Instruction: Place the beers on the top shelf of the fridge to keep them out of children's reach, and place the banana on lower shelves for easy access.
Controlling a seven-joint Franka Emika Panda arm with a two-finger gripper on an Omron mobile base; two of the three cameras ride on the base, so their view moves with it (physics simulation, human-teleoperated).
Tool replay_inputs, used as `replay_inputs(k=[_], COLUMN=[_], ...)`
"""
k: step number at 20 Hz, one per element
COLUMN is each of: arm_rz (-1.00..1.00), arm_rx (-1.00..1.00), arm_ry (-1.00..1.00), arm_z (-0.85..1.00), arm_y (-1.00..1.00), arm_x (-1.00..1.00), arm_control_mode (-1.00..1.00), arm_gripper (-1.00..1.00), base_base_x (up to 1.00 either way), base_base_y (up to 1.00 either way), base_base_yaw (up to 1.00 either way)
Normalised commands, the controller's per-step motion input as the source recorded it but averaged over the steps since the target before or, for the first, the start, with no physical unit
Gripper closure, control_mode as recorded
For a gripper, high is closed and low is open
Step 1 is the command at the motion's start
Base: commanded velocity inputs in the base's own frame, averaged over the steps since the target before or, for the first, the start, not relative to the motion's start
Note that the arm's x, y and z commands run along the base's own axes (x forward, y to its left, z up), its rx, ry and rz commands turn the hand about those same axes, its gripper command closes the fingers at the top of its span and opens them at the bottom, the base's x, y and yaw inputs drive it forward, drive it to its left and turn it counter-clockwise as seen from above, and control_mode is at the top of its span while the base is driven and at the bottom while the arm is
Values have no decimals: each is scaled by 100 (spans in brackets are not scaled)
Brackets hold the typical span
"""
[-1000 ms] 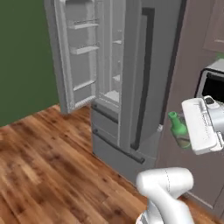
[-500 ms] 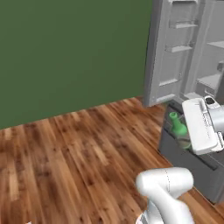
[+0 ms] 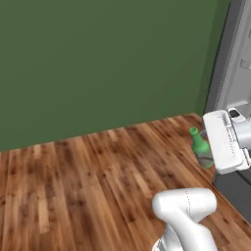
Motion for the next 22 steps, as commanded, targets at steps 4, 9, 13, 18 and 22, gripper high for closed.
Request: replay_inputs(k=[4,9,13,18,22], arm_rz=[0,0,0,0,0], arm_rx=[0,0,0,0,0], arm_ry=[0,0,0,0,0], arm_z=[0,0,0,0,0], arm_y=[0,0,0,0,0], arm_x=[0,0,0,0,0], arm_control_mode=[100,100,100,100,100], arm_gripper=[100,100,100,100,100], base_base_x=[50,39,16,23,37], base_base_y=[1,0,0,0,3], base_base_yaw=[-17,-34,-46,-63,-60])
